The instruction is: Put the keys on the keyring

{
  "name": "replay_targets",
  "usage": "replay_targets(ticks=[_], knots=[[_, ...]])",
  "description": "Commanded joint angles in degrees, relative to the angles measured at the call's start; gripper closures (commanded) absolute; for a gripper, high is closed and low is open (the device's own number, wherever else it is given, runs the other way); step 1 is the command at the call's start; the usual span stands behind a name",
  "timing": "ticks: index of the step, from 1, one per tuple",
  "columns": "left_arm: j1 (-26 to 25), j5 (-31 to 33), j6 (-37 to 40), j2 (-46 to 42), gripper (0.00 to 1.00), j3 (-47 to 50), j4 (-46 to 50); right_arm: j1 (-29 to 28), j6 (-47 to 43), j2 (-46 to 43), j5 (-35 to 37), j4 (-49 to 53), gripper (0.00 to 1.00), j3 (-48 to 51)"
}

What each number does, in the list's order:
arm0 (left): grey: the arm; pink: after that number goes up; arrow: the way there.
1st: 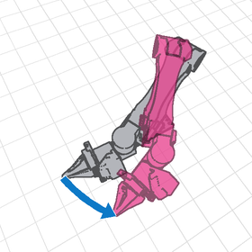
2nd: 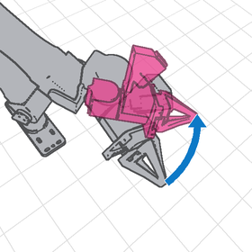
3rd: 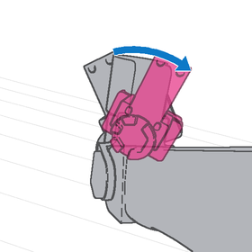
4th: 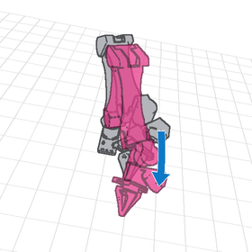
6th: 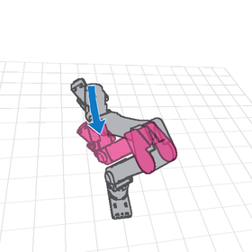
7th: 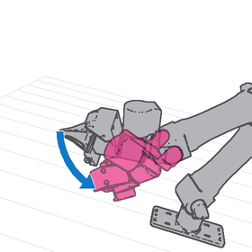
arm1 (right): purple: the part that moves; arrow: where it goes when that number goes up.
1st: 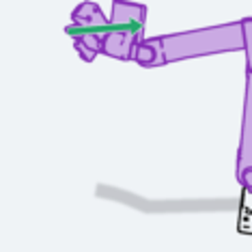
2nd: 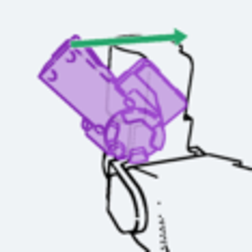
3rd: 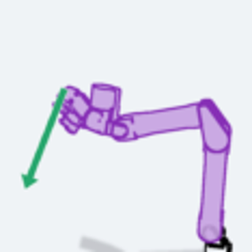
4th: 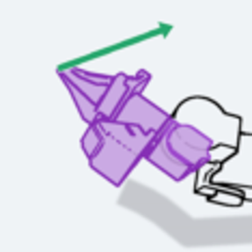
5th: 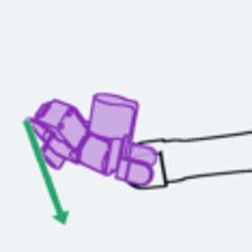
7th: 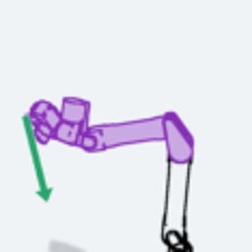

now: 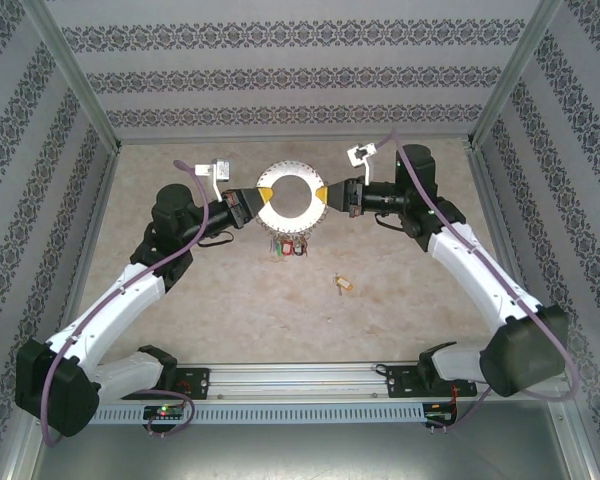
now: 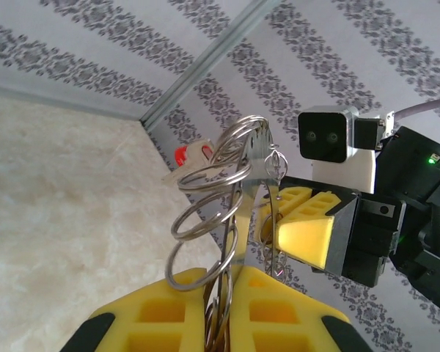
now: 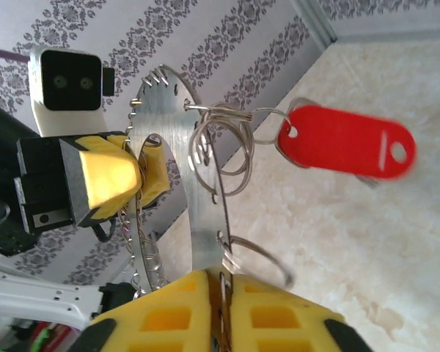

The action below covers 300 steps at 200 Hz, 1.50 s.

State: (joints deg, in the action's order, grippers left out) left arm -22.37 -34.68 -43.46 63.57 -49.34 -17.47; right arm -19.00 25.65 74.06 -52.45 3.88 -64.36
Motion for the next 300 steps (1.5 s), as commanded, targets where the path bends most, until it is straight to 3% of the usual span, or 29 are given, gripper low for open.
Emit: replay_targets(ticks=[1, 11, 25, 36, 44, 57, 72, 85, 124, 153, 225, 300], knots=[[0.4, -1.0, 4.1, -1.3, 1.00, -1.7, -4.7, -0.6, -5.3, -4.6, 6.2, -1.8, 0.82, 1.6], [0.4, -1.4, 4.5, -1.5, 1.00, -1.7, -6.4, -0.5, -7.7, -7.1, 11.2, -1.8, 0.71, 3.1], [0.4, -1.5, 4.4, -1.6, 1.00, -1.7, -8.1, -0.6, -11.3, -11.6, 19.0, -3.0, 0.69, 6.8], [0.5, -1.7, 4.6, -1.6, 1.00, -2.2, -7.9, -0.6, -14.1, -15.2, 25.0, -4.9, 0.59, 10.4], [0.5, -2.0, 4.8, -1.5, 1.00, -2.6, -7.9, -0.7, -16.6, -17.8, 27.5, -7.5, 0.58, 13.4], [0.4, -2.6, 4.9, -1.3, 1.00, -3.0, -8.0, -1.1, -22.6, -21.7, 27.3, -12.6, 0.61, 18.8], [0.4, -2.6, 4.8, -1.2, 1.00, -3.1, -8.3, -3.3, -31.8, -24.7, 24.4, -16.2, 0.79, 23.7], [0.5, -2.3, 4.4, -1.2, 1.00, -3.1, -8.7, -7.0, -39.4, -25.9, 24.2, -16.4, 0.86, 26.5], [0.5, -2.6, 3.9, -0.8, 1.00, -3.7, -8.8, -17.5, -50.2, -24.3, 34.7, -23.4, 0.95, 31.3], [0.4, -2.6, 3.6, -1.2, 1.00, -3.6, -8.4, -20.4, -53.2, -22.1, 38.9, -28.8, 0.96, 32.4], [0.4, -2.4, 2.8, -1.6, 1.00, -3.3, -8.4, -20.7, -53.9, -18.9, 35.8, -31.1, 0.97, 31.2], [0.5, -2.1, 2.6, -2.3, 1.00, -3.1, -7.9, -22.0, -52.9, -17.5, 38.1, -33.5, 0.91, 31.2]])
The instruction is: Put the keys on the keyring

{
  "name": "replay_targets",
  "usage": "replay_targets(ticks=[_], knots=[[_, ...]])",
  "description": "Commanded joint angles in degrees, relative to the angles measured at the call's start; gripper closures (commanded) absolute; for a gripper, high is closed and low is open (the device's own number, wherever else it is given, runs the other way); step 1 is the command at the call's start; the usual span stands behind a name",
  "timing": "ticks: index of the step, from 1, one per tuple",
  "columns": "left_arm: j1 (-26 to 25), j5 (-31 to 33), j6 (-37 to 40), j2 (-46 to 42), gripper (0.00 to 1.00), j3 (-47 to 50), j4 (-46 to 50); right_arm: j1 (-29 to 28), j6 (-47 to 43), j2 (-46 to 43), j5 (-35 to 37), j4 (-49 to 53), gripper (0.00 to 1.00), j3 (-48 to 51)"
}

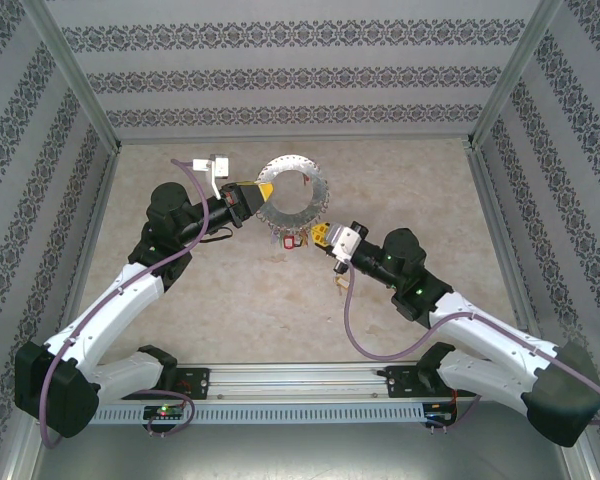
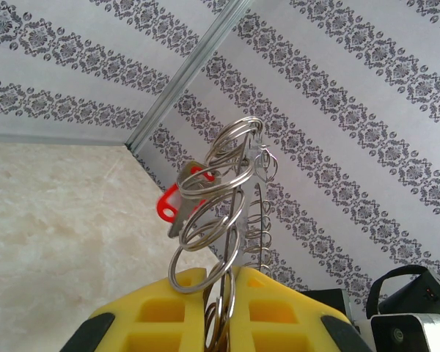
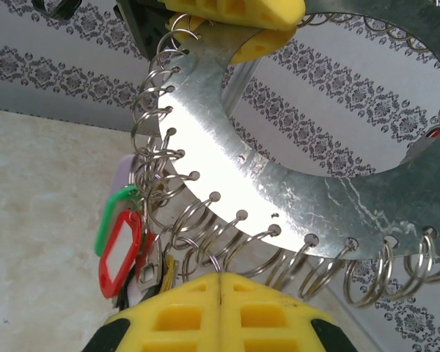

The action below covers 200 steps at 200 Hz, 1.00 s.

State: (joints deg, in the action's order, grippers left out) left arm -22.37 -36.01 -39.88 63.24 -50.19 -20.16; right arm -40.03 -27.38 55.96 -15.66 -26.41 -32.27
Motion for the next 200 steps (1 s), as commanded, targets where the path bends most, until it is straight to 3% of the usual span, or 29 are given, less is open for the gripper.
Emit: replay_targets(ticks=[1, 102, 200], knots=[[0.5, -0.7, -1.0, -2.0, 1.00, -2.3, -5.2, -1.1, 0.1, 0.6, 1.4, -3.3, 0.91, -0.9], [0.4, -0.7, -1.7, -2.3, 1.00, -1.9, -5.8, -1.4, 0.0, 1.1, 3.0, -5.2, 0.79, -0.9], [0.5, -0.8, -2.0, -2.3, 1.00, -1.7, -6.0, -1.9, -0.4, 1.3, 6.2, -6.3, 0.80, -0.6]])
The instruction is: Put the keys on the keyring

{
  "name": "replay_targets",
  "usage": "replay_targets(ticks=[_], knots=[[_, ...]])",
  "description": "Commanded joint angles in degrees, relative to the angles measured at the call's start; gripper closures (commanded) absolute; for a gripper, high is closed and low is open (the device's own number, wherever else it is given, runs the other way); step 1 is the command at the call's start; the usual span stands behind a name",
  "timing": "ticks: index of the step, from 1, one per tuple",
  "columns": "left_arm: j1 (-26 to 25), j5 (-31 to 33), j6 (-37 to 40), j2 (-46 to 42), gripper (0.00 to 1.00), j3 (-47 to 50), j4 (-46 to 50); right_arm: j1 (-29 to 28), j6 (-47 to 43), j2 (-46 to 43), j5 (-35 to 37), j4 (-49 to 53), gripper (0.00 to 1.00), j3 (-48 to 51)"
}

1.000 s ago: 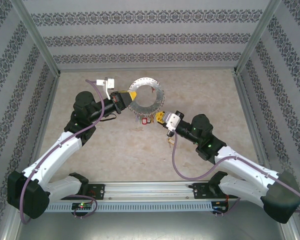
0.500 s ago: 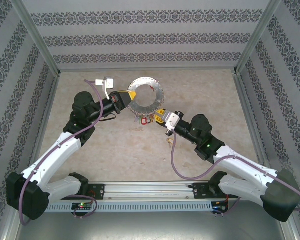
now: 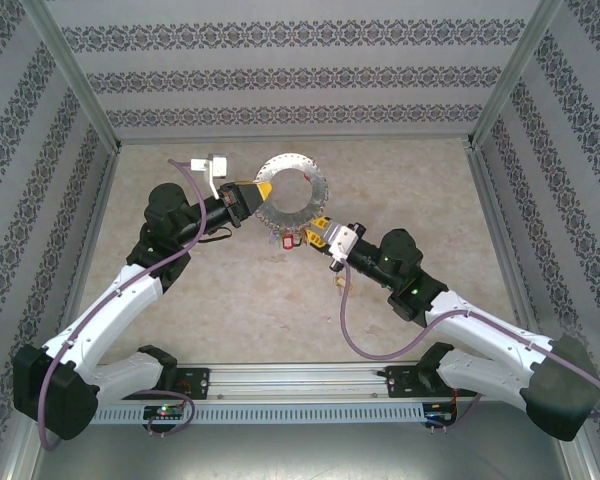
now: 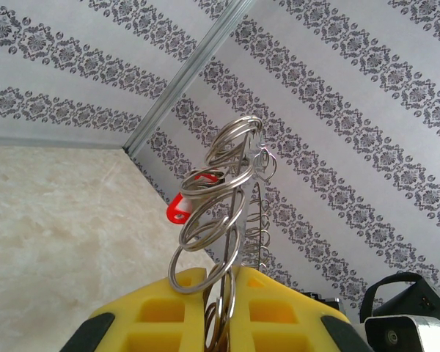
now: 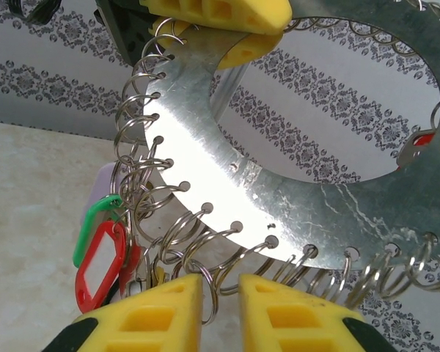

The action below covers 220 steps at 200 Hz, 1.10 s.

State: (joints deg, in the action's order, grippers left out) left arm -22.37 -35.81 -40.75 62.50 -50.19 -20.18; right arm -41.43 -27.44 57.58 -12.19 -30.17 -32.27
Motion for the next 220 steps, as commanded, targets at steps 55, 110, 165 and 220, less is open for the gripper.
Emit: replay_targets(ticks=[55, 110, 165, 220], knots=[[0.5, -1.0, -1.5, -1.4, 1.00, -1.7, -6.1, -0.6, 0.1, 0.1, 4.3, -3.3, 0.84, -0.4], [0.4, -1.2, -1.9, -1.5, 1.00, -1.4, -6.6, -0.7, -0.2, 0.4, 5.1, -4.1, 0.85, -0.5], [0.5, -1.1, -2.5, -1.3, 1.00, -1.0, -7.2, -0.7, 0.6, 1.4, 5.0, -5.4, 0.85, -0.8], [0.4, -1.0, -3.2, -1.2, 1.00, -0.6, -7.8, -0.7, 1.0, 1.5, 5.3, -6.4, 0.86, -0.8]])
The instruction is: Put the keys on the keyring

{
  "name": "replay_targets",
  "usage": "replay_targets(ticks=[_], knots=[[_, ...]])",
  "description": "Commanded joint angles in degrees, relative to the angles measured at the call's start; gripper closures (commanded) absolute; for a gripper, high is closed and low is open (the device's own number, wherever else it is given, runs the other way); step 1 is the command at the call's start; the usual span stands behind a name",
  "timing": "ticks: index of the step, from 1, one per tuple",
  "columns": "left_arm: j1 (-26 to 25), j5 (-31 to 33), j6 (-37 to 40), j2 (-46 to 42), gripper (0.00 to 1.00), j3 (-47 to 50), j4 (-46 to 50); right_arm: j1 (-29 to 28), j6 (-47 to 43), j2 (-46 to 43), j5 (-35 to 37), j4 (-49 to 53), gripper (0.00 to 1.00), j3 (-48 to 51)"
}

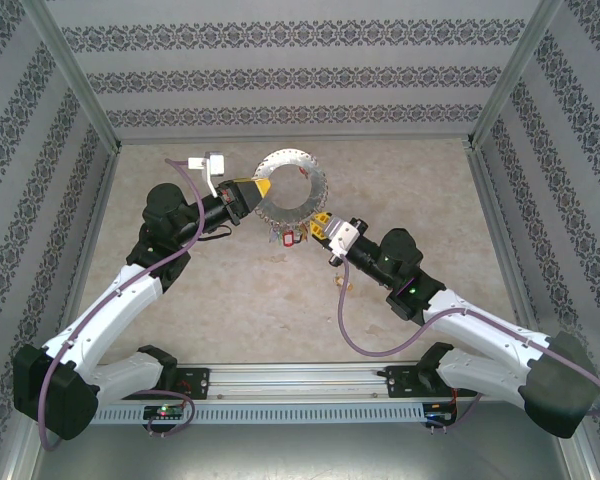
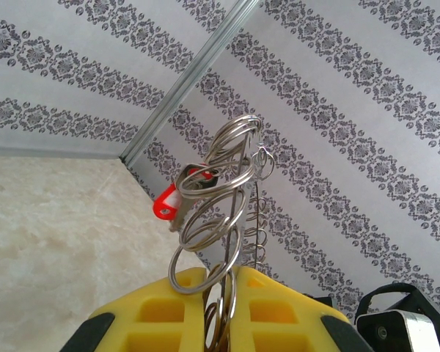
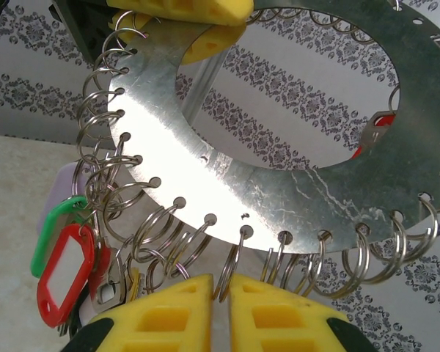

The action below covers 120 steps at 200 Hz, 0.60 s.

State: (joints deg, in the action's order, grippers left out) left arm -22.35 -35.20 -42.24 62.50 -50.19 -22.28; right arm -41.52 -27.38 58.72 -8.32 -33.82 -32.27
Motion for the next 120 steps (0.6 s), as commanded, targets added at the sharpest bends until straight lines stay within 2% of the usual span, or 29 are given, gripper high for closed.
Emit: replay_targets(ticks=[1, 120], knots=[[0.4, -1.6, -1.7, -1.2, 1.00, -0.6, -5.7, -0.6, 0.9, 0.4, 1.4, -2.8, 0.86, -0.8], [0.5, -1.5, -1.8, -0.9, 1.00, -0.7, -5.7, -0.7, 2.5, 1.1, 1.3, -5.1, 0.84, -1.2]])
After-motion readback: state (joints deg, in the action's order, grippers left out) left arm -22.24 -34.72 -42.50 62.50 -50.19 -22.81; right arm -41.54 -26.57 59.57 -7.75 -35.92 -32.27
